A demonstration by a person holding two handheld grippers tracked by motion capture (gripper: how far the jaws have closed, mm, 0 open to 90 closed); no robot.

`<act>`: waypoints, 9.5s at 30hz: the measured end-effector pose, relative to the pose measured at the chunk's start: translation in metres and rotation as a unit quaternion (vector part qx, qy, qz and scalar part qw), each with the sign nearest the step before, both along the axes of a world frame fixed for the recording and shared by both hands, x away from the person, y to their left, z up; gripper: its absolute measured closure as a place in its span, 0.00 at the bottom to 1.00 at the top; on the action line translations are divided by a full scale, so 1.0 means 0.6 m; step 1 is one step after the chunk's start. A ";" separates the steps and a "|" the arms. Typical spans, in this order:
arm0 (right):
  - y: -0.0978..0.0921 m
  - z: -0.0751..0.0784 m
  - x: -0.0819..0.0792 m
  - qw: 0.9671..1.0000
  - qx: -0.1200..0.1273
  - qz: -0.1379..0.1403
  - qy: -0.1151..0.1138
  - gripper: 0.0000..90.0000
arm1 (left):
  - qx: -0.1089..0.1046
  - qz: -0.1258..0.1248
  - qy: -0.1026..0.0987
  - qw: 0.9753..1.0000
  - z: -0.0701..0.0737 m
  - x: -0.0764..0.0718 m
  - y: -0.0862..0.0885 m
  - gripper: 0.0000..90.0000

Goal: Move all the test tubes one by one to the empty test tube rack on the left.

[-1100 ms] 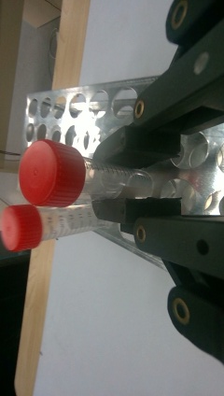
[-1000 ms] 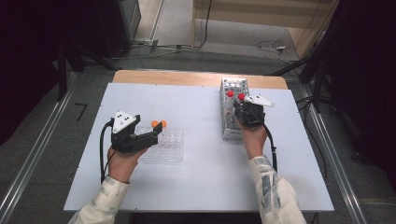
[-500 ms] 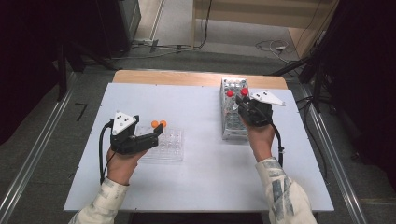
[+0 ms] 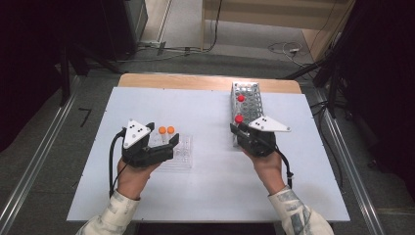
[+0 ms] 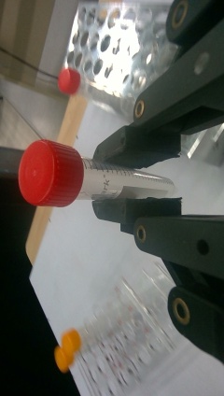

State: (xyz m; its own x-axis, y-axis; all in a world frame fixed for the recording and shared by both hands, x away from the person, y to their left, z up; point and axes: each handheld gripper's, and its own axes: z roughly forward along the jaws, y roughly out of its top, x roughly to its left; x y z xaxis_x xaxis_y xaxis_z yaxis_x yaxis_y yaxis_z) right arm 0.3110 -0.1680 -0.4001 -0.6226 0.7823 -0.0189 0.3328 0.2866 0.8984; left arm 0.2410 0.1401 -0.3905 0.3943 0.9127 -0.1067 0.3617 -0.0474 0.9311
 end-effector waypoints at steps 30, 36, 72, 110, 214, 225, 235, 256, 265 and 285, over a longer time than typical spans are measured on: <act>0.081 -0.050 -0.081 0.991 -0.051 0.123 0.034 0.79 | 0.024 -0.136 0.002 0.990 -0.019 -0.017 -0.127 0.45; 0.088 -0.050 -0.087 0.990 -0.049 0.133 0.028 0.79 | 0.021 -0.146 0.005 0.989 -0.023 -0.012 -0.131 0.64; 0.056 -0.044 -0.086 0.990 -0.026 0.137 0.034 0.22 | -0.011 -0.128 -0.007 0.992 0.013 -0.022 -0.090 0.78; 0.007 -0.043 -0.068 0.996 -0.014 0.080 0.034 0.23 | -0.007 -0.002 -0.006 1.000 0.043 -0.022 0.081 0.78; 0.043 -0.047 0.217 0.972 -0.077 -0.202 0.091 0.79 | -0.007 0.043 -0.003 0.999 -0.017 0.030 0.057 0.44; 0.030 -0.007 0.198 0.979 -0.040 -0.194 0.048 0.79 | -0.011 0.045 -0.004 0.999 -0.015 0.028 0.059 0.44; 0.019 0.048 0.146 0.989 -0.025 -0.143 0.004 0.80 | -0.016 0.040 -0.010 0.999 -0.008 0.023 0.054 0.42; 0.047 0.000 -0.038 0.994 -0.063 0.073 0.042 0.80 | 0.002 -0.071 -0.006 0.997 0.007 -0.014 -0.051 0.22; 0.072 -0.028 -0.079 0.986 -0.075 0.131 0.067 0.80 | 0.017 -0.118 0.008 0.993 -0.010 -0.020 -0.102 0.27; 0.093 -0.028 -0.095 0.983 -0.062 0.158 0.065 0.79 | 0.028 -0.177 0.007 0.984 -0.022 -0.027 -0.126 0.75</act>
State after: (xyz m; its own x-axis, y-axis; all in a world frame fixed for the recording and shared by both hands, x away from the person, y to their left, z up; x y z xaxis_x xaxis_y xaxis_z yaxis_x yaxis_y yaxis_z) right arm 0.2541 -0.1121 -0.4171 -0.8375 0.5465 -0.0066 0.3191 0.4988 0.8058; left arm 0.2247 0.0646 -0.4040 0.6877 0.7228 -0.0677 0.3259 -0.2240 0.9185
